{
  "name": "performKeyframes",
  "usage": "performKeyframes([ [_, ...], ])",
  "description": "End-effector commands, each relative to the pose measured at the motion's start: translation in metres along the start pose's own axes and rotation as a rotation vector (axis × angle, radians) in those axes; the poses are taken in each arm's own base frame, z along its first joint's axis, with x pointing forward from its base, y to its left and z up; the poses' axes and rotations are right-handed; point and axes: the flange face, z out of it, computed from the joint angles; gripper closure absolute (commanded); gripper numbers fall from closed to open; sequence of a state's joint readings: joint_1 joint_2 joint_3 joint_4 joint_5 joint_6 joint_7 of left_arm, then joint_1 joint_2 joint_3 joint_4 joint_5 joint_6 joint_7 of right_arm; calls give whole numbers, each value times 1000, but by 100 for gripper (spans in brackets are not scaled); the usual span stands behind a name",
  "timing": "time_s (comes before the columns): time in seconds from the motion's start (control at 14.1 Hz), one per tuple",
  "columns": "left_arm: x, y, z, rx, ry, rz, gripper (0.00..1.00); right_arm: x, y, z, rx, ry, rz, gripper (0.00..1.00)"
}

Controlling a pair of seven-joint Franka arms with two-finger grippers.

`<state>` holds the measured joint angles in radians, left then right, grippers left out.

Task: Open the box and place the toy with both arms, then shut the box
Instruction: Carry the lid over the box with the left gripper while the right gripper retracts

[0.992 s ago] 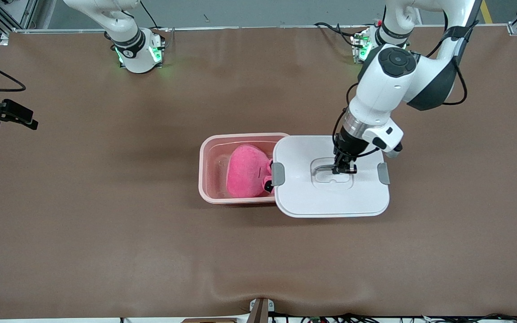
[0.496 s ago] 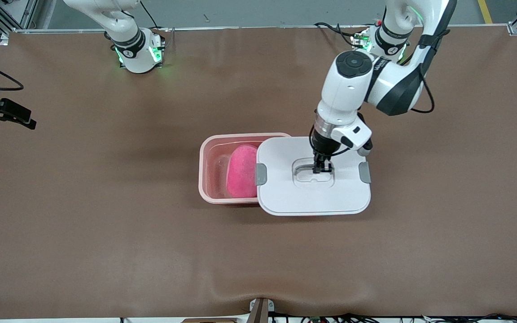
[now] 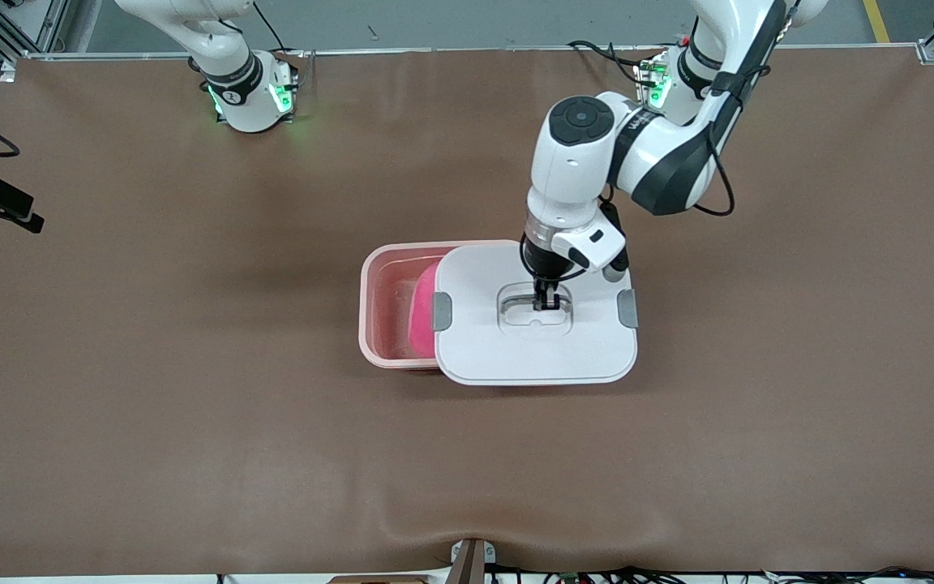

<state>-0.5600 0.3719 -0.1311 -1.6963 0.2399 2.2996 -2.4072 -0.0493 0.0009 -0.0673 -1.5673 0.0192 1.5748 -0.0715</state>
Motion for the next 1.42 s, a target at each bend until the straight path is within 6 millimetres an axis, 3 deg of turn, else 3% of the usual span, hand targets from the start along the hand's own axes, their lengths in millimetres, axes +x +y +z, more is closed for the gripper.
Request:
performKeyframes([
  [0.0, -18, 4, -5, -19, 6, -26, 100, -1, 0, -4, 16, 1, -4, 0],
  [0.57, -80, -23, 23, -42, 13, -74, 100, 5, 2, 6, 13, -15, -7, 0],
  [1.35, -120, -42, 32, -77, 16, -89, 100, 9, -5, 7, 2, -16, -20, 0],
])
